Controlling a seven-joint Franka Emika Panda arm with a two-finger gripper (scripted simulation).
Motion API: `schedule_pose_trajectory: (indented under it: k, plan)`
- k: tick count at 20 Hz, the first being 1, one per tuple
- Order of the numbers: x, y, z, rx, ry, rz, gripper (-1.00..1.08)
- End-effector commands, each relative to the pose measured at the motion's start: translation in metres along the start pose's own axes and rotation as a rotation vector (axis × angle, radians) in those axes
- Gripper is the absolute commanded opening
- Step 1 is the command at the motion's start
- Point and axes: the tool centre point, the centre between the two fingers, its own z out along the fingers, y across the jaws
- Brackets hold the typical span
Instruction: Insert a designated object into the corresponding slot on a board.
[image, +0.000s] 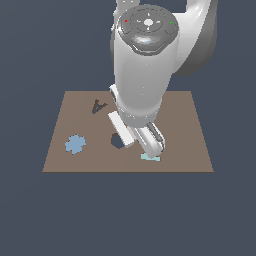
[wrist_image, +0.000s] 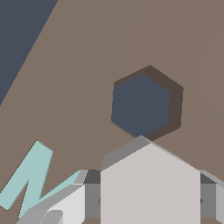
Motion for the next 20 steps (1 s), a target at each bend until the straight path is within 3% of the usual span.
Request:
schedule_pose_trajectory:
  k: [1,7,18,19,20]
  plan:
    - [0.022,0.002,-0.001,0.000,-0.001,0.031,-1.00]
    - [0.049,0.007,-0.002,0.000,-0.001,0.072,-1.00]
    - [0.051,0.007,0.008,0.000,0.000,0.075,-1.00]
    - [0.051,0.007,0.008,0.000,0.000,0.075,1.00]
    - [0.051,0.007,0.008,0.000,0.000,0.075,1.00]
